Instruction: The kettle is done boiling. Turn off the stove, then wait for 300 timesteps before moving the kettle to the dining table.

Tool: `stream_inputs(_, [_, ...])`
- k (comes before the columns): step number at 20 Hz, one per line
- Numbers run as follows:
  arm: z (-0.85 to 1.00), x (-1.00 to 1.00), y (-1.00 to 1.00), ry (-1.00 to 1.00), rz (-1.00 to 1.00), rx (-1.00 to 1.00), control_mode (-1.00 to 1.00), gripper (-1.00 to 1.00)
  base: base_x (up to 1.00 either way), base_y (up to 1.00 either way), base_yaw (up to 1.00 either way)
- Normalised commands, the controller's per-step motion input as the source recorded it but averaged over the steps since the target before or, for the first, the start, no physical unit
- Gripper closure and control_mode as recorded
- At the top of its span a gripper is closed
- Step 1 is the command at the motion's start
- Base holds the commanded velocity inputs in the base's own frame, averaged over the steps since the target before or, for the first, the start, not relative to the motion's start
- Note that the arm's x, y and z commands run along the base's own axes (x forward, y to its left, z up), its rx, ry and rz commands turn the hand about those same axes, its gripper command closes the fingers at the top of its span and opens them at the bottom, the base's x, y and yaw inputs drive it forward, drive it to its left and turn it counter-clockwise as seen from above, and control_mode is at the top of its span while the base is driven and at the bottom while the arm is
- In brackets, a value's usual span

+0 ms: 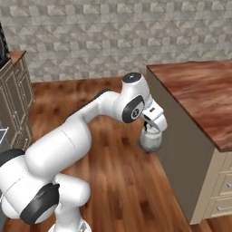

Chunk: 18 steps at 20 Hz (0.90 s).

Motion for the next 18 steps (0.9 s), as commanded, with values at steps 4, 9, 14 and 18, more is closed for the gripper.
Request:
stream_inputs(4, [0.00, 0.00, 0.00, 0.00, 0.00, 0.00, 1.00, 1.00, 0.85, 0.48, -0.36])
stream_inputs(9, [0.00, 0.00, 0.00, 0.00, 0.00, 0.00, 1.00, 1.00, 0.76, 0.08, -0.25])
stream_inputs(14, [0.00, 0.00, 0.00, 0.00, 0.00, 0.00, 1.00, 1.00, 0.79, 0.67, -0.36])
stream_inputs(18, [0.00, 0.00, 0.00, 0.00, 0.00, 0.00, 1.00, 1.00, 0.75, 0.86, -0.39])
